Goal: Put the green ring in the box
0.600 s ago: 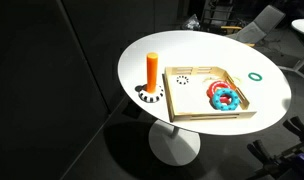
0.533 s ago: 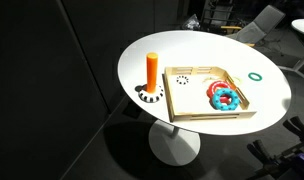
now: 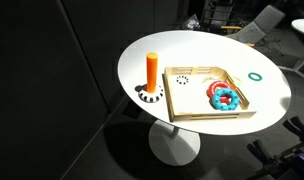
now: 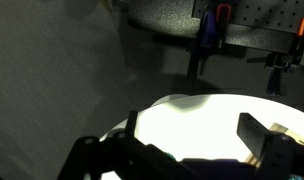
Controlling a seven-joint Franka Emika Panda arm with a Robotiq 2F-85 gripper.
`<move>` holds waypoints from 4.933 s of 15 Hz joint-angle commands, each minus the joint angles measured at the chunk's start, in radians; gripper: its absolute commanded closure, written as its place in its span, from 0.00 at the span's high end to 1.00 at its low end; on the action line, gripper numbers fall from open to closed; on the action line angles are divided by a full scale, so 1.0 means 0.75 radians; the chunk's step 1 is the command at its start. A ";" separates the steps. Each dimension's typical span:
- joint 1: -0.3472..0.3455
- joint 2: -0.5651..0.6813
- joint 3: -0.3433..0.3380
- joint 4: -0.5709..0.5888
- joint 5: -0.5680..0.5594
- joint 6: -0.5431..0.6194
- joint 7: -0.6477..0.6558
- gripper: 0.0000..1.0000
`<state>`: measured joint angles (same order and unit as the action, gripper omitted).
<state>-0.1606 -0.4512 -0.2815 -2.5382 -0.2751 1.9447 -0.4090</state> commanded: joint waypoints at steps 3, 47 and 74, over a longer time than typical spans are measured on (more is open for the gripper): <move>0.001 0.207 0.000 0.060 0.060 0.217 0.050 1.00; 0.099 1.357 0.160 0.641 0.175 0.732 0.534 1.00; 0.028 1.444 0.188 0.647 0.290 0.793 0.512 0.50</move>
<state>-0.1296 0.6118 -0.1421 -2.0688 -0.0653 2.5376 -0.0393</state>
